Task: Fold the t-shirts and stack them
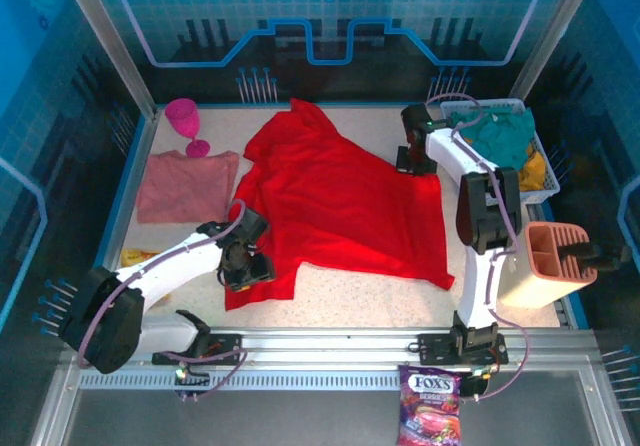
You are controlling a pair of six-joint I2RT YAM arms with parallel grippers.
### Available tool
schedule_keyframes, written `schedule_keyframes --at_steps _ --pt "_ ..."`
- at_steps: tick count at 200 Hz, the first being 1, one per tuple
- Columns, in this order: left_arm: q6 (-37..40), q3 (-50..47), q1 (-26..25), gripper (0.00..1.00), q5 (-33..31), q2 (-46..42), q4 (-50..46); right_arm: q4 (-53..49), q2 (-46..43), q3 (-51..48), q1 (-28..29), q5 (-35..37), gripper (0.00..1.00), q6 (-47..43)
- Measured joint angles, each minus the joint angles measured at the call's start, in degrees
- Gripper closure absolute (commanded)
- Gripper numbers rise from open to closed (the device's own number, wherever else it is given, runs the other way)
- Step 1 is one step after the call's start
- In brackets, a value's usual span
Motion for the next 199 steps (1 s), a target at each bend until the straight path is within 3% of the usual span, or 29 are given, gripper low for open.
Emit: schedule_keyframes --at_steps 8,18,40,48,53,69,91,101,133,156,199 --pt "0.0 0.1 0.0 0.43 -0.1 0.0 0.0 0.9 -2.8 -3.0 1.9 1.4 1.00 0.6" --pt "0.2 0.2 0.0 0.42 -0.2 0.1 0.0 2.0 -5.9 -6.7 4.7 3.2 0.88 1.5" --pt "0.4 0.4 0.0 0.42 -0.2 0.6 0.0 3.2 -9.9 -14.8 12.0 5.3 0.81 4.3" --pt "0.4 0.4 0.0 0.43 -0.2 0.8 0.0 3.3 -10.3 -17.4 14.2 5.4 0.68 5.6" --pt "0.4 0.4 0.0 0.42 -0.2 0.8 0.0 3.3 -10.4 -19.1 15.6 5.4 0.50 6.3" --pt "0.4 0.4 0.0 0.42 -0.4 0.9 0.0 3.0 -10.8 -23.7 18.3 5.2 0.22 7.3" --pt "0.5 0.4 0.0 0.43 -0.6 0.9 0.0 1.2 -13.2 -25.9 17.0 3.7 0.10 6.9" --pt "0.9 0.4 0.0 0.42 -0.6 1.0 0.0 1.1 -15.0 -25.4 14.9 2.4 0.10 6.5" --pt "1.5 0.7 0.0 0.42 -0.6 1.4 -0.2 0.5 -17.8 -18.3 6.6 -0.7 0.23 3.7" --pt "1.5 0.7 0.0 0.43 -0.6 1.4 -0.2 0.3 -16.1 -14.2 2.6 -5.0 0.39 2.4" --pt "1.5 0.7 0.0 0.43 -0.7 1.4 -0.3 -3.5 -9.5 -11.5 1.6 -9.9 0.48 1.7"
